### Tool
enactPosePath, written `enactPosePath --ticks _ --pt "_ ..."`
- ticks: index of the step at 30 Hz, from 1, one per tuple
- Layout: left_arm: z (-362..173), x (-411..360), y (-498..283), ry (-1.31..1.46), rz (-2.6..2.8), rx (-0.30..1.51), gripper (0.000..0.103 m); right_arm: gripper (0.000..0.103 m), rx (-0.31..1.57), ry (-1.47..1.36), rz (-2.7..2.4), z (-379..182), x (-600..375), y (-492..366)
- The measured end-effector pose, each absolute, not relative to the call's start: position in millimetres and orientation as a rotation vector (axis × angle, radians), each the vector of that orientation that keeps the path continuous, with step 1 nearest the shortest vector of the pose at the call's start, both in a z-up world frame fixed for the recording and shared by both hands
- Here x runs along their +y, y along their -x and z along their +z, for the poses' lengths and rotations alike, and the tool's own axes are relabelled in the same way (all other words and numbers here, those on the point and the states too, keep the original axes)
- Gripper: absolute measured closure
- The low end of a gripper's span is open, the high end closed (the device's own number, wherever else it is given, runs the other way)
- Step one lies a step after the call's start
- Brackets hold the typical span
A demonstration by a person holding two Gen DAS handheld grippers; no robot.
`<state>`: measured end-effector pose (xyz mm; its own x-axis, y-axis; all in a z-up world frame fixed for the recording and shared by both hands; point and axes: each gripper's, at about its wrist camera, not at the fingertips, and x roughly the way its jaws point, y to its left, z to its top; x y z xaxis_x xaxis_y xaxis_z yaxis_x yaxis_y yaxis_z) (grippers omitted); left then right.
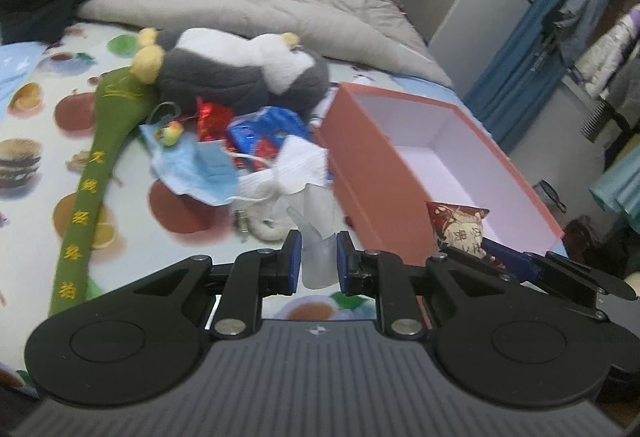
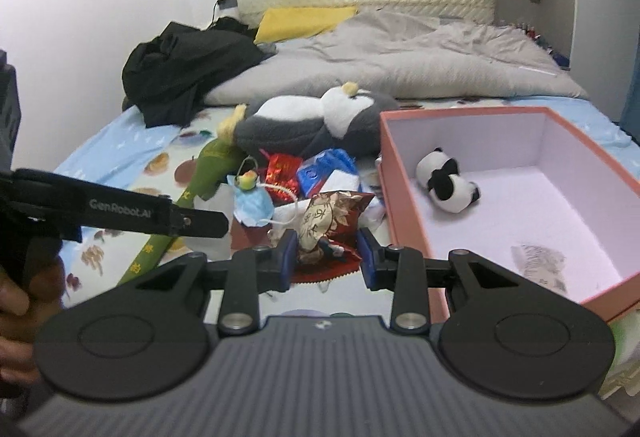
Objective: Organize soft objects
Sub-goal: 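Carry the snack packet and clear plastic piece over the pink box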
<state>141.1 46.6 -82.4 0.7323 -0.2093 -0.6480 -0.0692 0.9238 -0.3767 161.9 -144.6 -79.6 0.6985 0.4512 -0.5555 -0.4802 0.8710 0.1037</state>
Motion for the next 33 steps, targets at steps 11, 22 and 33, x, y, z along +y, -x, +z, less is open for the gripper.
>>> enactPosePath --ticks 11,22,33 --pt "-70.8 -0.6 -155.2 0.346 -0.202 0.750 0.081 0.068 0.583 0.022 0.433 -69.0 -184.5 -155.3" --pt "-58.0 -43.1 -203.2 0.331 -0.310 0.737 0.081 0.068 0.588 -0.023 0.346 -72.6 -219.9 -191.9" --pt "-68.8 -64.2 -276.5 0.313 -0.307 0.809 0.081 0.068 0.635 -0.068 0.281 -88.0 -245.1 -246.6"
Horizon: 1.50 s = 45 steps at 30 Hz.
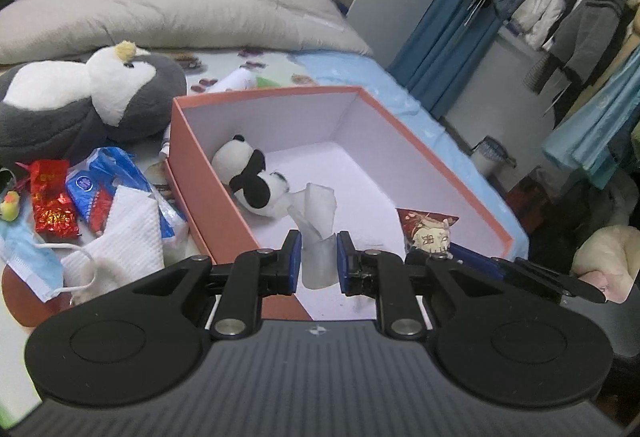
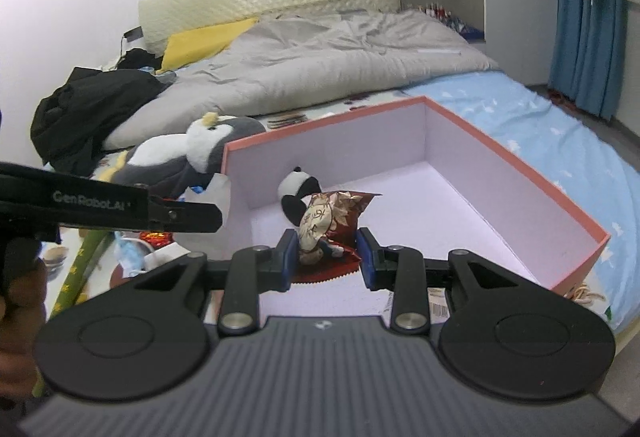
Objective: Organize soft objects
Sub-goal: 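Carry the snack packet and clear plastic piece over the pink box, then open both tools to drop the packet and plastic piece into the box, then move both tools back to the pile beside the penguin plush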
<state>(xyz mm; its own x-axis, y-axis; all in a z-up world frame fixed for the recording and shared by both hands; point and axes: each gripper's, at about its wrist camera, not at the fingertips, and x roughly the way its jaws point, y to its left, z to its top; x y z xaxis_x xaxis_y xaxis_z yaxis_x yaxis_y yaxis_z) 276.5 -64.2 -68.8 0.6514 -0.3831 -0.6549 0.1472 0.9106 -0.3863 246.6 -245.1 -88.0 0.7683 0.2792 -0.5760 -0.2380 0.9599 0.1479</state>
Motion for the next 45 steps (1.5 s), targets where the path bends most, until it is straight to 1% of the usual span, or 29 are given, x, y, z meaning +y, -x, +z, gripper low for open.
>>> enactPosePath --ticks 5,11,13,22,31,39,45 --pt "-80.8 -68.9 -297.0 0.300 -0.307 0.865 0.081 0.068 0.683 -0.085 0.260 -102.3 -254.9 -268.7" --pt "-93.5 -71.2 -313.0 0.311 -0.291 0.888 0.080 0.067 0.735 -0.093 0.254 -120.0 -259.4 -285.0" --pt "-98.3 -71.0 -316.8 0.330 -0.294 0.905 0.070 0.066 0.747 -0.094 0.254 -123.9 -260.4 -288.4" --pt "-92.1 -78.1 -311.4 0.289 -0.302 0.861 0.069 0.064 0.753 -0.122 0.255 -126.4 -265.3 -289.9" --pt "-75.1 -70.1 -279.8 0.268 -0.303 0.807 0.069 0.064 0.700 -0.129 0.276 -108.4 -262.5 -264.3" --pt "-53.7 -51.2 -229.0 0.246 -0.296 0.758 0.069 0.064 0.629 -0.126 0.315 -77.0 -251.3 -224.8" --pt "-44.8 -37.7 -188.0 0.251 -0.286 0.738 0.069 0.064 0.614 -0.118 0.348 -66.7 -240.1 -195.4"
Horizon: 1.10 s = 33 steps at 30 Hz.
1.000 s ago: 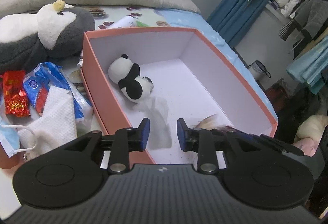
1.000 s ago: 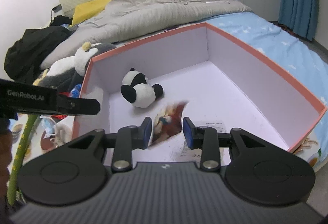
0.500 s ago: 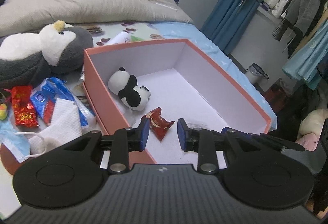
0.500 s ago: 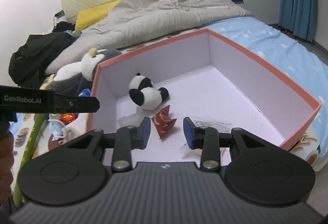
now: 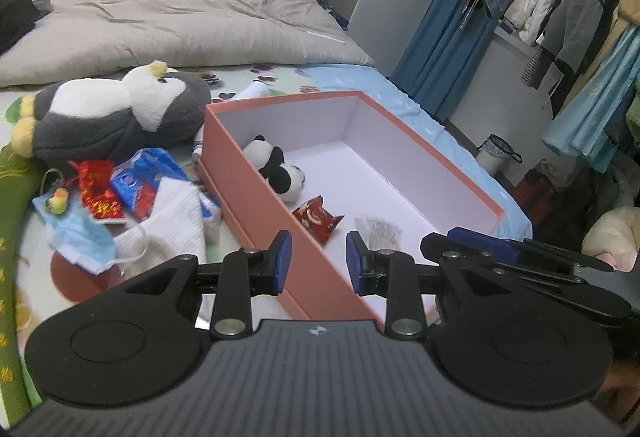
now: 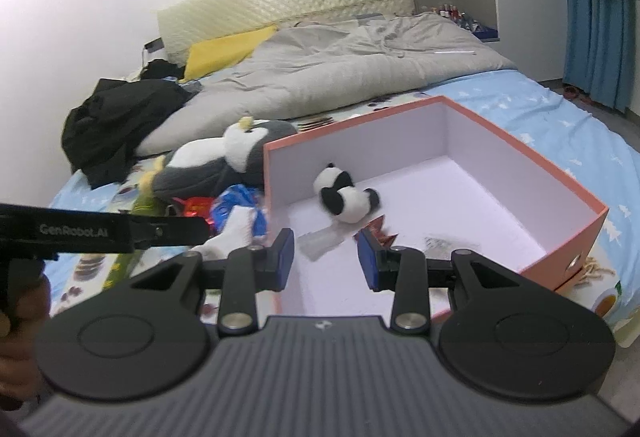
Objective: Organize soft objects
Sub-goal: 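Move both tools back to the pile beside the penguin plush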
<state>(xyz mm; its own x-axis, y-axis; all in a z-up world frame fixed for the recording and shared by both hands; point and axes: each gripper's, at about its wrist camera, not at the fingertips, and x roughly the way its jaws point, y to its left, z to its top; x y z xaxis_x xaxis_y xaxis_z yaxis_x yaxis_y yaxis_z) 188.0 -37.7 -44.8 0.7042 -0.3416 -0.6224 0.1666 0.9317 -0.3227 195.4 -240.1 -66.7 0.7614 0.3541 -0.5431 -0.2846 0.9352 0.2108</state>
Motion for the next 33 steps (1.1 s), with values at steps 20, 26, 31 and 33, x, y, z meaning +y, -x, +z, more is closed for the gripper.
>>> enactPosePath --ticks 20,26,31,33 --pt "-47.8 26.0 -92.4 0.271 -0.157 0.738 0.052 0.064 0.663 -0.067 0.462 -67.9 -189.4 -122.6" --pt "-55.5 48.2 -73.2 0.296 -0.065 0.718 0.052 0.064 0.705 -0.046 0.515 -74.1 -172.0 -117.3" --pt "-70.3 68.8 -60.3 0.358 0.000 0.713 0.052 0.064 0.728 0.013 0.560 -78.6 -152.1 -117.0" --pt "-78.2 74.4 -58.6 0.374 0.018 0.719 0.052 0.064 0.742 0.027 0.579 -82.1 -144.0 -118.2"
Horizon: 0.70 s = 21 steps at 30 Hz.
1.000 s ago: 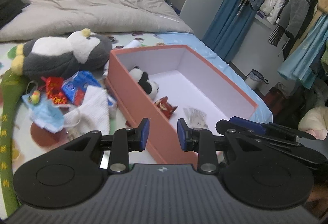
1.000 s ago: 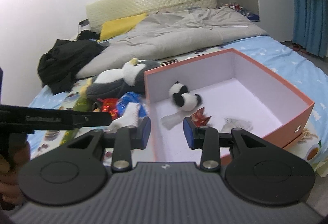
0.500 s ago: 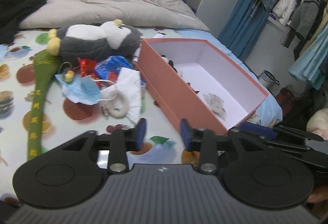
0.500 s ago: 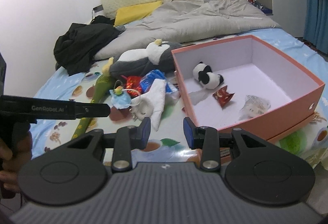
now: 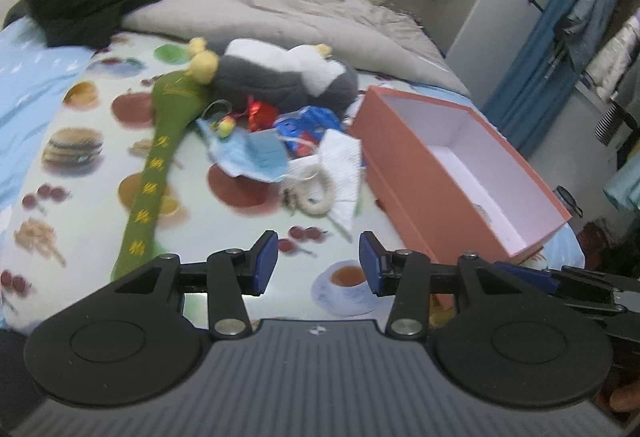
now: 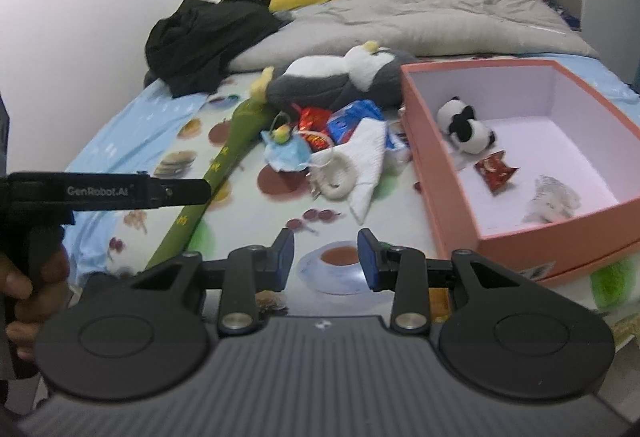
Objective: Organize soft objects
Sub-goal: 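Move both tools back to the pile beside the penguin plush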
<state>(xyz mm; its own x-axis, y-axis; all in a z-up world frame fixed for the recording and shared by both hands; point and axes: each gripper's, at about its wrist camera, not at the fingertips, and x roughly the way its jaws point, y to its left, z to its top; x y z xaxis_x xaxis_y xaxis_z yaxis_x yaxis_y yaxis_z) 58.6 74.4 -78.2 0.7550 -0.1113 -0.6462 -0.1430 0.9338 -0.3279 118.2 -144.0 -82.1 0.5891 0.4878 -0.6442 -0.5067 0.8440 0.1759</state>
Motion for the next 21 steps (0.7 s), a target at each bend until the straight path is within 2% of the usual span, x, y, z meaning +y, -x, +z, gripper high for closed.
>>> enactPosePath --ticks 11,16,21 --pt "-116.1 103.7 -91.0 0.456 0.035 0.738 0.052 0.064 0.798 0.076 0.598 -111.5 -107.9 -150.3" --pt "-130.0 110.3 -125.7 0.478 0.034 0.741 0.046 0.064 0.793 0.104 0.594 -123.9 -93.9 -176.1" --pt "-140.1 119.8 -158.4 0.544 0.023 0.729 0.045 0.065 0.800 0.126 0.597 -138.3 -81.1 -204.7"
